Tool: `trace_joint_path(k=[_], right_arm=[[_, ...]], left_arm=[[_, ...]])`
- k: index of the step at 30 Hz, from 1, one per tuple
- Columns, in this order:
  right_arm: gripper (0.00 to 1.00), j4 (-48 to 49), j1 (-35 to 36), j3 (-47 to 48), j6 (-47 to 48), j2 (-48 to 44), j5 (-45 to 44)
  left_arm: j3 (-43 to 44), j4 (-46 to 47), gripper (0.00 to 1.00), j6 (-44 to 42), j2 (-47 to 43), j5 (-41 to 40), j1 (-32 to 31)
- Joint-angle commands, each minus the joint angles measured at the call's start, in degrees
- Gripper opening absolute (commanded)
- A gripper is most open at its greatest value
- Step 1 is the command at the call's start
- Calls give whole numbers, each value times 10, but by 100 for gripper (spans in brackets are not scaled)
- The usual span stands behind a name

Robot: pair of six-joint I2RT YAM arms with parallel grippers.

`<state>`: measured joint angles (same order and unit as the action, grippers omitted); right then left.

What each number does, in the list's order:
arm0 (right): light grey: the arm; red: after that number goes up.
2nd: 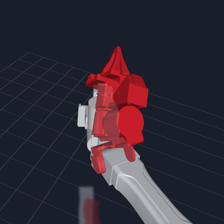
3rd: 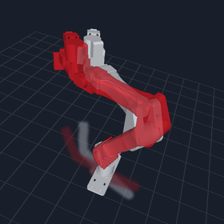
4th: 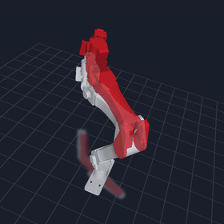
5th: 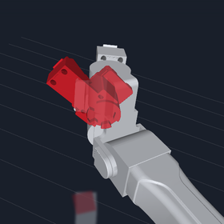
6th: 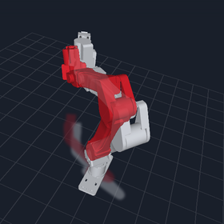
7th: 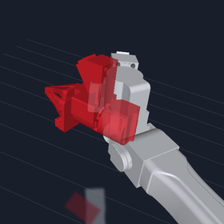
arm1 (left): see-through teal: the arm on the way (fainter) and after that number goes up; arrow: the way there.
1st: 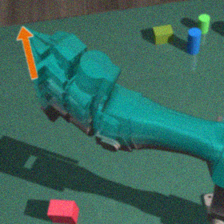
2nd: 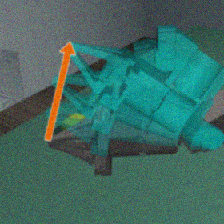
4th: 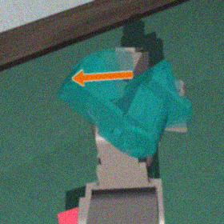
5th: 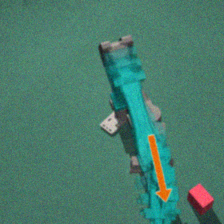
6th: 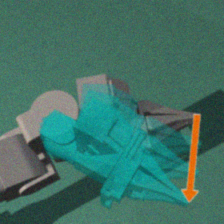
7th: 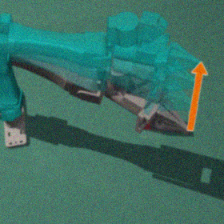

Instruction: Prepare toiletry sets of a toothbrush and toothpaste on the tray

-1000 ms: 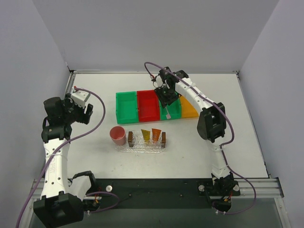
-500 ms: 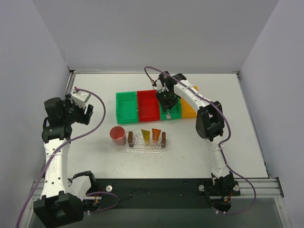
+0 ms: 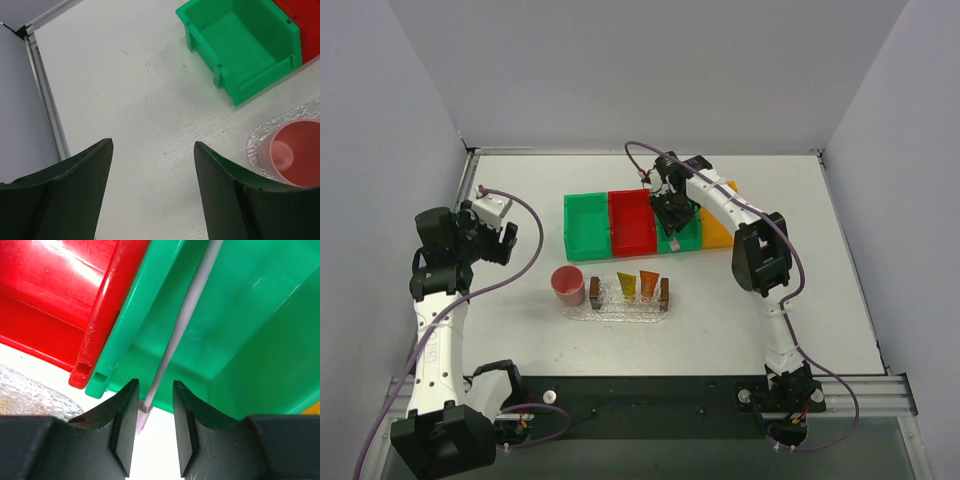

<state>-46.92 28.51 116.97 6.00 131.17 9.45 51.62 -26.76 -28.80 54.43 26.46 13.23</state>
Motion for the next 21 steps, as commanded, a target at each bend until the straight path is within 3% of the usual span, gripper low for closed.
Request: trace_joint_path(k=[1,13,21], right_arm=[[28,-14,-5,-3,0,15,-9],[25,-14,-6,-2,1,20,-7],[13,-16,-7,-1,2,4,-3]], left_arm=[[-1,14,76,-6,-9,12,3],[-2,15,76,-7,-9,14,3],[2,11,76,-9,-10,13,3]])
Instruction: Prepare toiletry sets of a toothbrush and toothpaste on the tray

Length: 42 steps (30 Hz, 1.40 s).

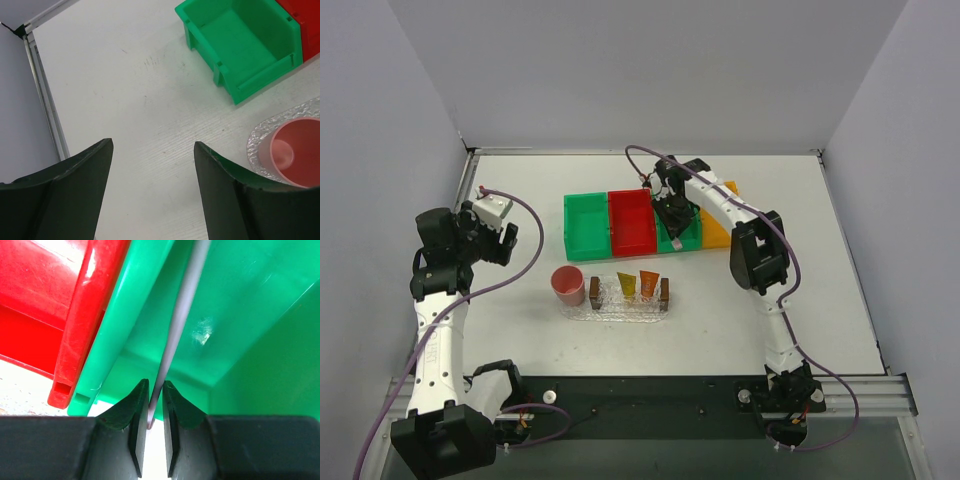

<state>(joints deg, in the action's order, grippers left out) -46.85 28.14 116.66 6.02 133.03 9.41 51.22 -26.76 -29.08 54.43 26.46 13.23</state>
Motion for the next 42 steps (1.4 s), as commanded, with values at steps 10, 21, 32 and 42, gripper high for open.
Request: trace_joint_path(k=[10,21,32,42], right_arm=[[6,-29,-5,6,7,-60,-10],[4,-58,-5,17,0,-112,-39],[2,-90,-3,19,22,-199,-21],[1,-182,47,76,85,-240,131]], left_arm=[[9,10,76,-8,-10,15,3],[16,21,76,5,-4,25,3],[53,44,76,42,14,157,-5],[114,86,76,32,30,73,-209]])
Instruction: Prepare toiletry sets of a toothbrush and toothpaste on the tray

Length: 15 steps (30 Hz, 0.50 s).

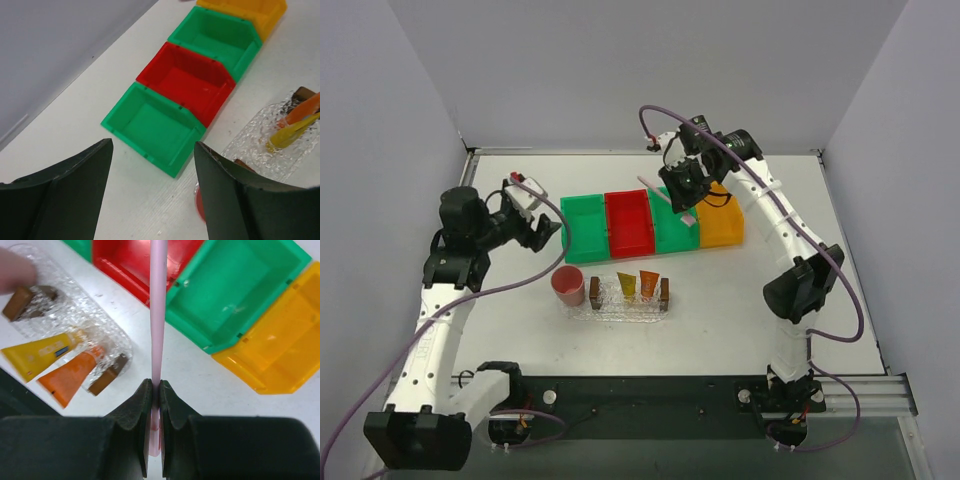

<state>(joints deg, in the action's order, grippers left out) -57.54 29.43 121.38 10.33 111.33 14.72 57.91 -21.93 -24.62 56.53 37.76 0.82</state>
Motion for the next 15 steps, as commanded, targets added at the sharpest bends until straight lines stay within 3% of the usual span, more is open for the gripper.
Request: trace_joint_path(k=[1,11,15], right_arm=[[2,-80,49,28,45,-24,87],[2,-113,97,45,39,-21,183],[1,-116,96,51,35,-16,208]], left_arm=[[53,38,76,-17,16,-61,-106],[70,12,76,-169,41,-199,-308],[61,-6,76,-207,42,-225,-348]])
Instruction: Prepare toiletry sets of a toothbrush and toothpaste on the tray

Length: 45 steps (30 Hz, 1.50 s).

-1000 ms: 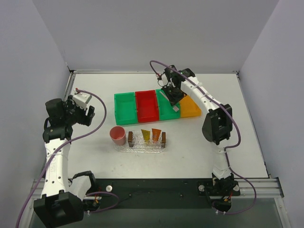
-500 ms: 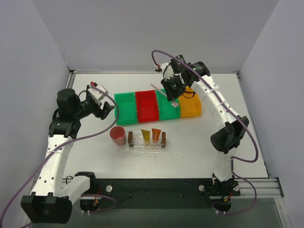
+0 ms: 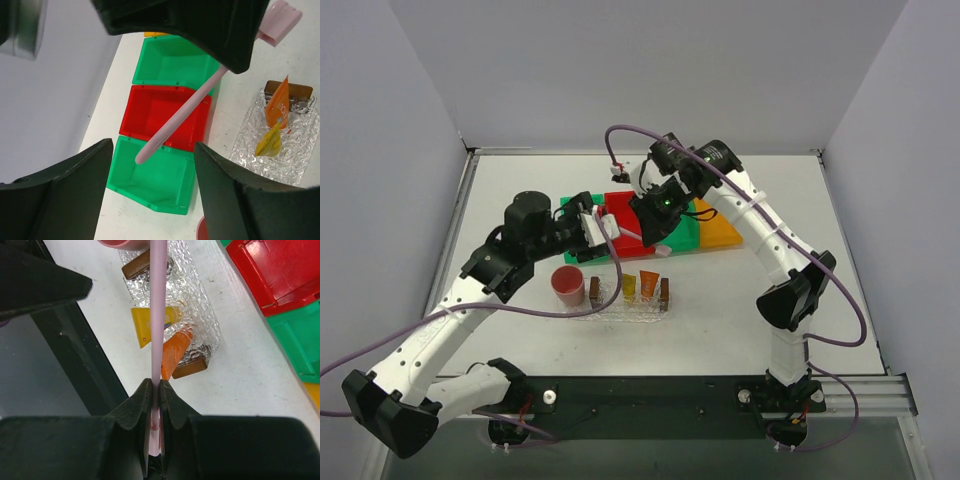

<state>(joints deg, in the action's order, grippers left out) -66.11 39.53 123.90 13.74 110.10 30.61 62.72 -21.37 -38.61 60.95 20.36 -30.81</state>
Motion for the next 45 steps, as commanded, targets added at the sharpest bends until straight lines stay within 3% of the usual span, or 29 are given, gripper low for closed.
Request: trace_joint_path(k=[1,17,27,30,31,34,38,39,42,45], right_arm=[[1,-32,-5,26,-1,-3,56],[2,-46,-6,35,-2,5,117],[1,-51,-7,15,3,3,140],[1,-51,-7,15,3,5,147],[2,-52,-7,16,4,5,147],[2,-53,-7,20,2,7,147],[14,-53,-9,31,-3,9,139],[26,-52,-9,41,-6,10,137],[40,-45,-19,61,-20,13,131],[45,-36,-43,96,-37,16,135]], left_arm=[[9,-13,76,-74,-2,-52,-36],[-34,36,73,-150,34,-161,-144],[-59,81,44,-161,37,-190,-145],[-68,84,26,-160,35,-190,-145],[-72,84,14,-159,34,-190,-145],[-78,87,0,-158,30,-188,-145],[-88,86,0,-150,23,-183,-145],[-89,84,0,-146,21,-180,-145],[-95,77,0,-137,13,-160,-145],[-94,67,0,-123,8,-155,-145]])
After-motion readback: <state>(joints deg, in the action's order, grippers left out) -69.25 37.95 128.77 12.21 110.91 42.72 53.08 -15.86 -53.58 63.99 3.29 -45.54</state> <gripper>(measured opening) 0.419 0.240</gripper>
